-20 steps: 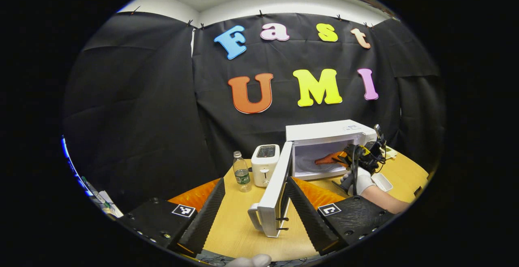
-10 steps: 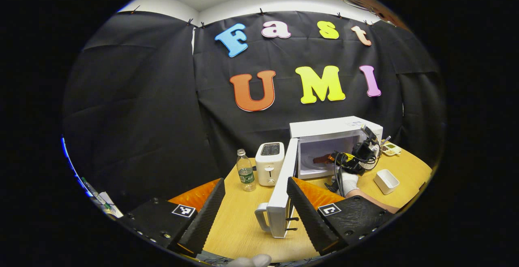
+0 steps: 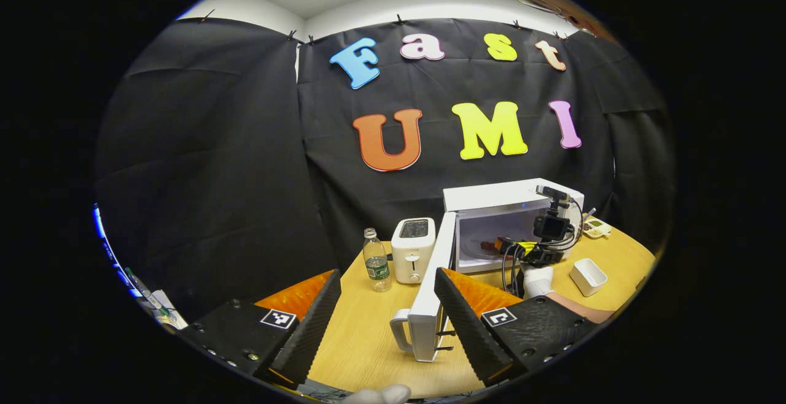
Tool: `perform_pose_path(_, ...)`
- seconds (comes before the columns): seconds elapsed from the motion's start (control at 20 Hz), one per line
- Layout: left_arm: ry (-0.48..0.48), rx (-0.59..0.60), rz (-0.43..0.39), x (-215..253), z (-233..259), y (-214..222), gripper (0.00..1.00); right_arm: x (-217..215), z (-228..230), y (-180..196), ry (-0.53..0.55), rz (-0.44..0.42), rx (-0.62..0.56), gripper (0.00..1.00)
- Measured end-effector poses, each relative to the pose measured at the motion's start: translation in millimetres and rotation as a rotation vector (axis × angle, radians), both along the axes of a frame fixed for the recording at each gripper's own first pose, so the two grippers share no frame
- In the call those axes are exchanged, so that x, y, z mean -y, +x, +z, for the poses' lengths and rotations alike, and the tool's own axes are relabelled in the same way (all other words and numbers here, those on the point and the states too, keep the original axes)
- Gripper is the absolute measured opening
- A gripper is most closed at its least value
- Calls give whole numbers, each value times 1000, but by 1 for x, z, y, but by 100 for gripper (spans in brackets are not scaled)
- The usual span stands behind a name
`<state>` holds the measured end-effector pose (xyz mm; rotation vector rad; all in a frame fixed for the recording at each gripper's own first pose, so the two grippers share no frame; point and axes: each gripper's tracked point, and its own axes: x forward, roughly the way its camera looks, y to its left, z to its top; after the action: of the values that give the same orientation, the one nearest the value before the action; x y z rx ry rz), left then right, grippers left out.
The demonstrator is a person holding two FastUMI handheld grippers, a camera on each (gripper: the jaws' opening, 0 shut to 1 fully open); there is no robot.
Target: Open the microwave oven with the left hand, put the food in, and close the microwave oven.
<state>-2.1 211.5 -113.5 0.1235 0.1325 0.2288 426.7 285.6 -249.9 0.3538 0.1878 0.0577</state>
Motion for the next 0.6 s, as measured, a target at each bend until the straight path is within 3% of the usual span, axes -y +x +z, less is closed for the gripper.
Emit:
perform_pose_path(0.05, -2, 4, -1, 0, 1, 2, 94, 1, 3, -2, 6, 5, -2, 90)
perform_pose_path(0.1, -1, 11, 2, 1, 3, 1, 94, 0, 6, -4, 9, 12, 2, 100)
perform_pose_path(0.3, -11, 21, -1, 5, 6, 3, 94, 1, 20, -26, 7, 52, -16, 100)
perform_pose_path(0.55, -36, 15, -9, 3, 8, 6, 94, 34, 71, -97, -47, 86, 1, 100)
perform_pose_path(0.6, -40, 12, -17, 5, 10, 6, 94, 42, 82, -113, -52, 92, 8, 90)
